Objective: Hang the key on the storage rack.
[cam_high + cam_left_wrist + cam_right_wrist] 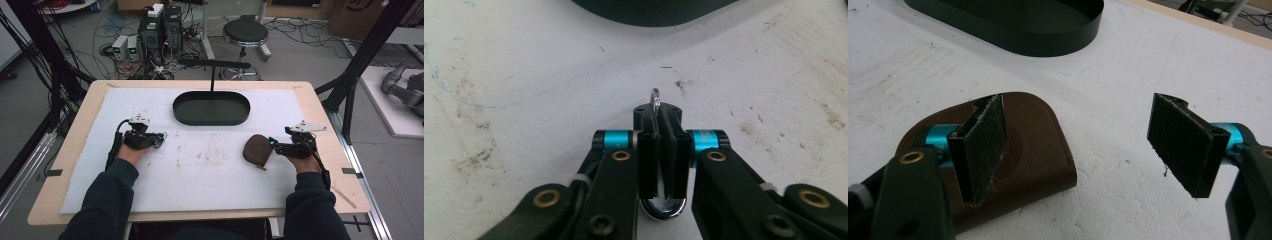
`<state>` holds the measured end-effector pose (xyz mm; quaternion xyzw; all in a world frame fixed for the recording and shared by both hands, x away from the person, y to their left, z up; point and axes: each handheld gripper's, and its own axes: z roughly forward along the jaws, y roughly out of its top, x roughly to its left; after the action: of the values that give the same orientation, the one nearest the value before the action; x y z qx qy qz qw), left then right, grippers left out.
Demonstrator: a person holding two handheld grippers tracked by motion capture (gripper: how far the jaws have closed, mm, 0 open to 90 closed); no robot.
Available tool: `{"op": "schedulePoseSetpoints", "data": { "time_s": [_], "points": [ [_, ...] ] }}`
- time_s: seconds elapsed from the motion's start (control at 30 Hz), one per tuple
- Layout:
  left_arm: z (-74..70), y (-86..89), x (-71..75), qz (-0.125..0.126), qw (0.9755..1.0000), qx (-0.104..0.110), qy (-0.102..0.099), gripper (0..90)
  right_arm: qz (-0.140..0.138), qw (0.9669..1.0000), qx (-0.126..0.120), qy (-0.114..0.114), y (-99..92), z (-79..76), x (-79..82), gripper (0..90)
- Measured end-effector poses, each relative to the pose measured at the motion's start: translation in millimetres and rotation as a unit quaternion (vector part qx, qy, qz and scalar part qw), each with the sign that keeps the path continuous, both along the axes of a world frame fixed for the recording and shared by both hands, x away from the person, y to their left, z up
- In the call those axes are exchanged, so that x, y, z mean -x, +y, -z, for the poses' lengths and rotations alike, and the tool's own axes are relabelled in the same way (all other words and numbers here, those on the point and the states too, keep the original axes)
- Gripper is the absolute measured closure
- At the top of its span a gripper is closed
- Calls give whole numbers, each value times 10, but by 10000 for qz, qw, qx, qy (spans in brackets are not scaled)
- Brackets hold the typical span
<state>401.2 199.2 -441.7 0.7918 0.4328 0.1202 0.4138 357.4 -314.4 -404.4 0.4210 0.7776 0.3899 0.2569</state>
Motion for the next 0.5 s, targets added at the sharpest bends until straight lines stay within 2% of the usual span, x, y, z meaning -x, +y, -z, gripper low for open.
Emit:
{"op": "schedulePoseSetpoints", "data": {
  "time_s": [0.2,0.27,0.37,0.47,0.5],
  "points": [
    [-16,3,7,-49,10000,-45,33,878,-6,10000,-13,-12,-6,-1,-1,240],
    [-34,3,16,-48,10000,47,-1,880,2,10000,-19,-13,-5,-3,2,240],
    [-96,25,34,-38,9994,304,-147,880,1,10000,-27,-12,-5,-5,3,240],
    [-213,25,35,14,9982,515,-307,880,2,10000,-25,-15,0,-4,1,239],
    [-264,17,26,58,9980,502,-379,880,1,10000,-23,-17,2,-5,0,240]
  ]
}}
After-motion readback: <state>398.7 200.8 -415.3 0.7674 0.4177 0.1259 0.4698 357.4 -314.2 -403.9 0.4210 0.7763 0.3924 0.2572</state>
